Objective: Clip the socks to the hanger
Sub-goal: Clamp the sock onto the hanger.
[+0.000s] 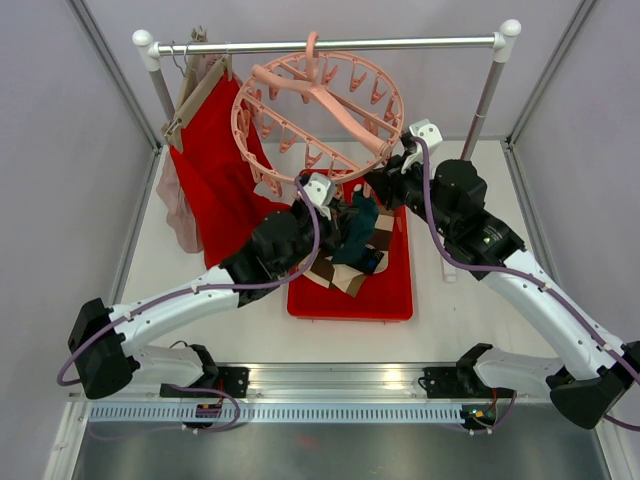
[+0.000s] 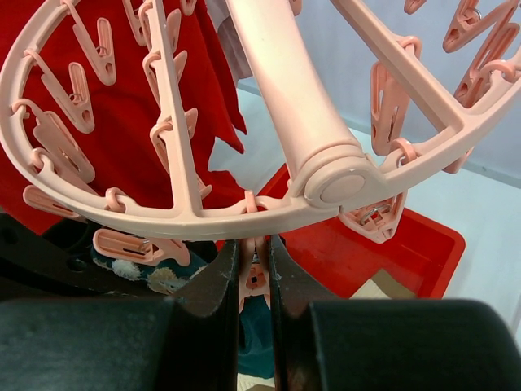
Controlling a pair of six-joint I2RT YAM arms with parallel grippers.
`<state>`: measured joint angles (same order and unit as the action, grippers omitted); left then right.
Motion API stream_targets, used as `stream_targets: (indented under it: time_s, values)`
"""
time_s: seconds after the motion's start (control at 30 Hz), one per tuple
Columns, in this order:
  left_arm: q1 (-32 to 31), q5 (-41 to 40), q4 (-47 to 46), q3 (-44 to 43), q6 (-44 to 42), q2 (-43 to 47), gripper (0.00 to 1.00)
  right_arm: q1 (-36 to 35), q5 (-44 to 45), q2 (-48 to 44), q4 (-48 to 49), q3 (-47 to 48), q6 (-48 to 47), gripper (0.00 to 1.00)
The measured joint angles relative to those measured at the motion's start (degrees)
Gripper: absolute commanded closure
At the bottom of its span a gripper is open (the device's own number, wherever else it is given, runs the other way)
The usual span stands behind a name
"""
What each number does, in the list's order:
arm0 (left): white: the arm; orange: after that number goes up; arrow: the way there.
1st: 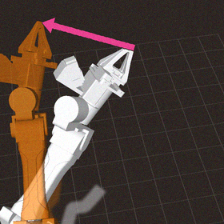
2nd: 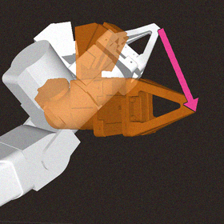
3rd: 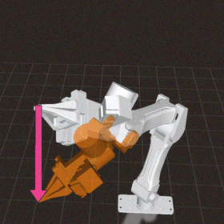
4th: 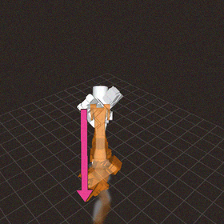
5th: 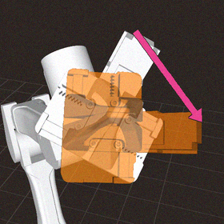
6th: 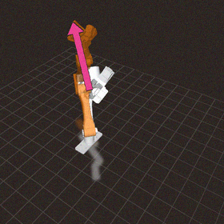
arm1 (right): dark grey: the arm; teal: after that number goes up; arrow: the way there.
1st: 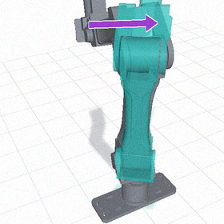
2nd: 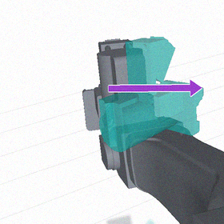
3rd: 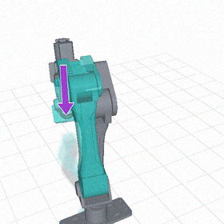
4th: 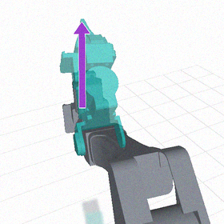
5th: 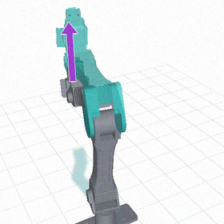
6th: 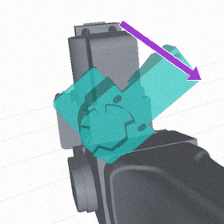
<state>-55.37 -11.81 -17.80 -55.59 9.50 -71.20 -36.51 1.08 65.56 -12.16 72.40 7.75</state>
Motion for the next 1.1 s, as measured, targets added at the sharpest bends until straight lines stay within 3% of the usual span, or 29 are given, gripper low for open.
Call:
stream_targets:
  time_s: [0.37,1.1]
  values:
    - [-0.55,0.04,0.17,-0.83,0.00,-4.39,0.98,0.00,0.26,-0.48,-1.38,0.94,-0.02,1.00]
    - [-0.63,0.35,-0.37,-1.77,0.00,-3.74,0.98,0.00,-2.86,-0.70,-1.55,0.94,-0.48,1.00]
